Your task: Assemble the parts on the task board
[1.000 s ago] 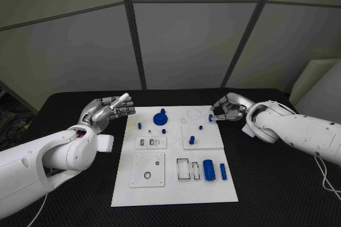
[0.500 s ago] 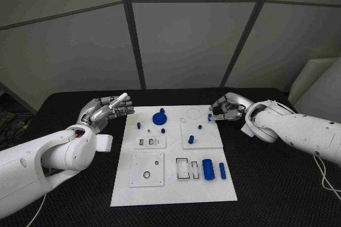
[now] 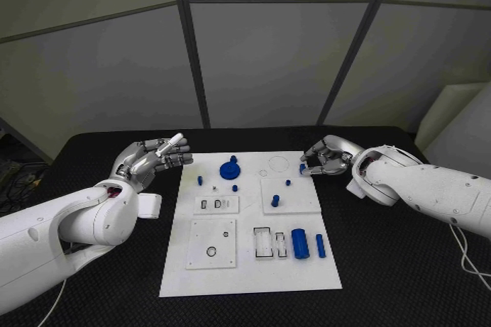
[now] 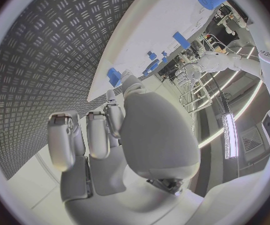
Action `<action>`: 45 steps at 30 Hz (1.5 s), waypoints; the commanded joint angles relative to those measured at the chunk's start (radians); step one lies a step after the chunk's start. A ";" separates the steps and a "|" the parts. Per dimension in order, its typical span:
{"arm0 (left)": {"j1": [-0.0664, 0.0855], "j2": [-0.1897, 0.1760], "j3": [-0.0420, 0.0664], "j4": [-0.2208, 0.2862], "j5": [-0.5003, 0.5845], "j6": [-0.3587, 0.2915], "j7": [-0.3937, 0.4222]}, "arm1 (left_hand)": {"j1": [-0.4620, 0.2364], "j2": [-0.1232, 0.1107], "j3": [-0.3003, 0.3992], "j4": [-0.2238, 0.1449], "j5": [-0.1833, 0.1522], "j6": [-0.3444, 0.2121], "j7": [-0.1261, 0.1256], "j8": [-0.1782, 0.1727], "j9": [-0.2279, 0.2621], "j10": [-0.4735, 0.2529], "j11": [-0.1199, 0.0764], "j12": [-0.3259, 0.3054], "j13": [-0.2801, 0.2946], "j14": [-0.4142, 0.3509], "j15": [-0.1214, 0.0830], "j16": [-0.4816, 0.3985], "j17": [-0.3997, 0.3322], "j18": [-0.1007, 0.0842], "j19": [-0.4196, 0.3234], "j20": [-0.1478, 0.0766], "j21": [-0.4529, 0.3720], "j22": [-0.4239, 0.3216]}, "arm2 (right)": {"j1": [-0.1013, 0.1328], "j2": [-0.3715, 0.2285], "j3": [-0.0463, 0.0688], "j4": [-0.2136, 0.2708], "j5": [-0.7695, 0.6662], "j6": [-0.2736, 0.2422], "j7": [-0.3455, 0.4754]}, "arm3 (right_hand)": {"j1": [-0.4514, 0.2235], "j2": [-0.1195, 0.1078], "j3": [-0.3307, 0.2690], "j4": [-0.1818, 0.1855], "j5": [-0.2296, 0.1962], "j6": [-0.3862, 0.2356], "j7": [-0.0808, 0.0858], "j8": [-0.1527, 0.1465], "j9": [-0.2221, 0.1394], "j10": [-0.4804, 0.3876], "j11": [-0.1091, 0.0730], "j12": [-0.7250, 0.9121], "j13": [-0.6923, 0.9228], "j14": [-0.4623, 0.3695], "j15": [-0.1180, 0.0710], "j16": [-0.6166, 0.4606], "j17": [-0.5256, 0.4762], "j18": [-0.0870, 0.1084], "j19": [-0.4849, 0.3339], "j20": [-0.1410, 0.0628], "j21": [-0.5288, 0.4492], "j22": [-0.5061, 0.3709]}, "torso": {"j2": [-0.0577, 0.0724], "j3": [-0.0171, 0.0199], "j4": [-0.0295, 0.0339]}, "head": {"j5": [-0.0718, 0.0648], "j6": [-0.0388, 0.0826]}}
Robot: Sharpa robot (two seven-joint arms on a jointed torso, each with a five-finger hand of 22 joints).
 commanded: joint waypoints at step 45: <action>0.000 0.002 0.001 -0.003 -0.006 0.017 0.000 | -0.006 0.009 -0.007 0.000 -0.004 0.001 0.015 -0.008 0.000 0.006 0.004 -0.006 -0.001 0.007 0.001 -0.008 0.000 -0.012 0.007 -0.001 0.005 0.000 | -0.004 0.033 0.000 -0.036 0.001 0.028 -0.004 | 0.017 0.060 0.020 -0.016 0.005 0.052 -0.009 0.013 0.007 0.009 -0.002 0.020 0.021 0.072 -0.005 0.016 0.115 -0.015 0.105 0.000 0.003 0.263 | 0.001 -0.0002 -0.0013 | -0.001 -0.001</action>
